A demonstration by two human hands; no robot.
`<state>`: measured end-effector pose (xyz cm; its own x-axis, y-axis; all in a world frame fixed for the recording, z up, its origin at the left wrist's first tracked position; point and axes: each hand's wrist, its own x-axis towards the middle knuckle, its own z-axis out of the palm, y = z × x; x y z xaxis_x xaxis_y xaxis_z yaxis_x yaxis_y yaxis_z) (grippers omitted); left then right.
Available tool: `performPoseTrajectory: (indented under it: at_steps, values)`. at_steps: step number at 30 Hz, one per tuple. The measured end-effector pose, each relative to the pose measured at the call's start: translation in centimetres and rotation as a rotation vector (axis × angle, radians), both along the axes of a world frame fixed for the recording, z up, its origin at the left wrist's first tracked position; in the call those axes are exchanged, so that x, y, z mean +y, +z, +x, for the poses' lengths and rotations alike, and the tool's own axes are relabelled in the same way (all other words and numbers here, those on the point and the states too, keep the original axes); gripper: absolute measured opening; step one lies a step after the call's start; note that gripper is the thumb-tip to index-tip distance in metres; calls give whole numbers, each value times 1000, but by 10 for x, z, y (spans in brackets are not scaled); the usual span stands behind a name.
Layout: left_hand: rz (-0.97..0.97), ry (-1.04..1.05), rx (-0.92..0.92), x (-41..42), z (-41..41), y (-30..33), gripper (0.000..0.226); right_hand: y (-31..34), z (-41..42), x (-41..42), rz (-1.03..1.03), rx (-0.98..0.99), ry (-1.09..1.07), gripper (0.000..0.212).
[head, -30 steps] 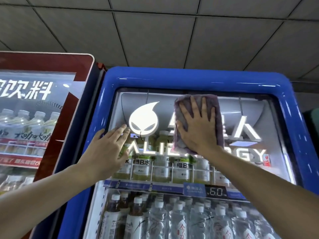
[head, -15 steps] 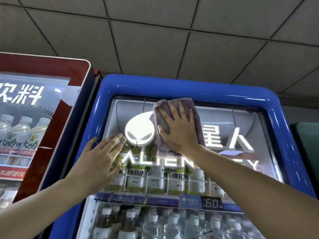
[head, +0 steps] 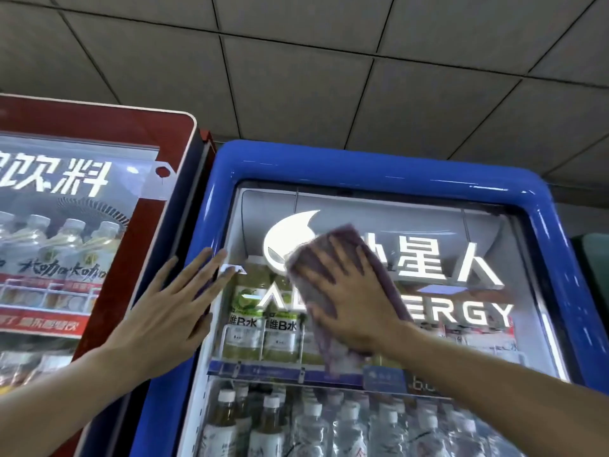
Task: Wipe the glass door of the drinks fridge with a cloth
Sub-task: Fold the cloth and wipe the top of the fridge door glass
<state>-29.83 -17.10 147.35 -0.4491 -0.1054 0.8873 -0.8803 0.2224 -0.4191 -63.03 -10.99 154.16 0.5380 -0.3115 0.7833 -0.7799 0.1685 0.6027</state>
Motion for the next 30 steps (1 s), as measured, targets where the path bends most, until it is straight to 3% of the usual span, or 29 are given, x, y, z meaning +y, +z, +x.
performPoseTrajectory:
  at_steps: [5,14,18,23,26,30]
  values:
    - [-12,-16,43,-15,20,-10,81,75,29,-2,-130,-354,-19,71]
    - [-46,-49,33,-21,32,-11,78,-40,34,-18,-79,-70,50,74]
    - [-47,-93,51,-26,31,-11,76,-5,41,-16,-39,-66,20,71]
    - [-55,-118,59,-30,31,-12,75,72,79,-19,-115,-325,-28,69]
    - [-63,-140,60,-31,31,-13,75,52,87,-24,-124,-351,-11,69]
    - [-46,-190,88,-30,30,-14,71,-25,89,-30,-124,-174,26,71]
